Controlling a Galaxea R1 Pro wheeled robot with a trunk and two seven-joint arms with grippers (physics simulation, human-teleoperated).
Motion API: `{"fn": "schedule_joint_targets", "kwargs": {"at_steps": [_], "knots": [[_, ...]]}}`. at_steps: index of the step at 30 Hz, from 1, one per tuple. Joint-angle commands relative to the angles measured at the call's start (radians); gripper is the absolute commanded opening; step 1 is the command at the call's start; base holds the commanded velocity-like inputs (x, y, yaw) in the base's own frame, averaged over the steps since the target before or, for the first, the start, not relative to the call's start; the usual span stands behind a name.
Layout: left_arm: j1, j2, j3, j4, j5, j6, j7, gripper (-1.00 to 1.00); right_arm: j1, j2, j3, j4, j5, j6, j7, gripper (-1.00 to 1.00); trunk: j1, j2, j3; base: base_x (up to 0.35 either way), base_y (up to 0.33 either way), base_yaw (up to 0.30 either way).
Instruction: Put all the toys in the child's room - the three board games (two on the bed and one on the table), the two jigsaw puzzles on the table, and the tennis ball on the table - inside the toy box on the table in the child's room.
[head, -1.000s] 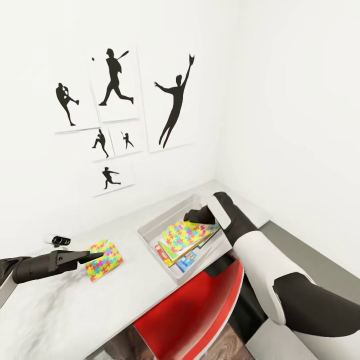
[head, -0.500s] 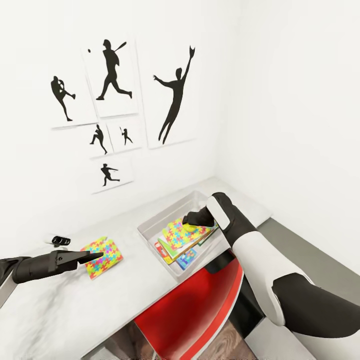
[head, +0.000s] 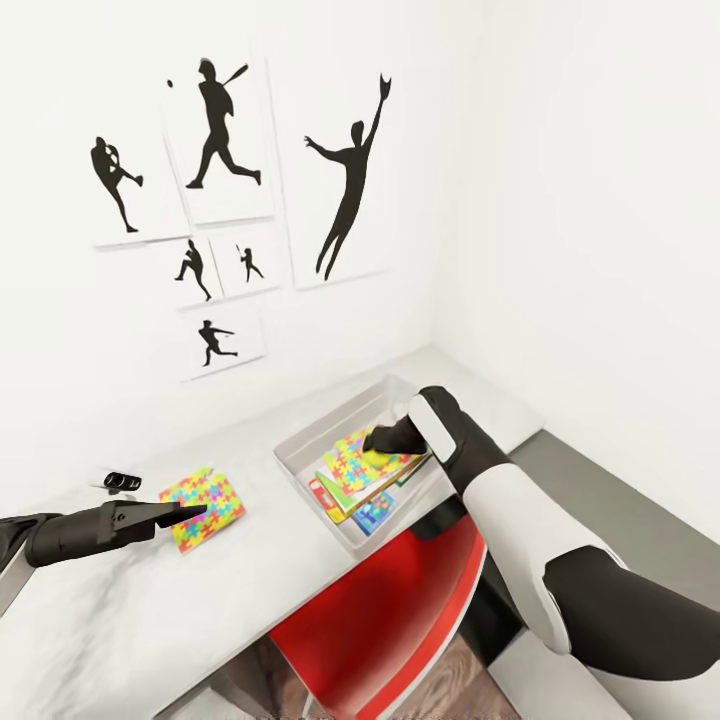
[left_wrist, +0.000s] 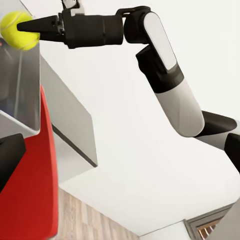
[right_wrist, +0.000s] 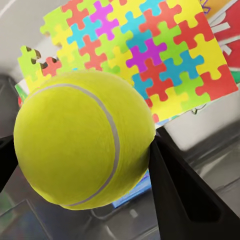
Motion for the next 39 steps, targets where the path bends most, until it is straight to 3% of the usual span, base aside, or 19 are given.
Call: {"fn": "schedule_joint_targets", "kwargs": {"at_steps": [1, 39], "knots": [[-0.001, 0.000, -0.001, 0.000, 0.001, 0.011, -0.003, 1.00, -0.001, 0.000, 0.010, 0.000, -0.013, 0.002, -0.012, -1.00, 0.001, -0.002, -0.004, 0.000, 0.000, 0.000], [-0.001, 0.002, -0.001, 0.000, 0.001, 0.011, -0.003, 1.00, 0.000, 0.000, 0.026, 0.005, -0.018, 0.002, -0.012, -1.00, 0.001, -0.002, -0.063, -0.045, 0.018, 0.000]]}}
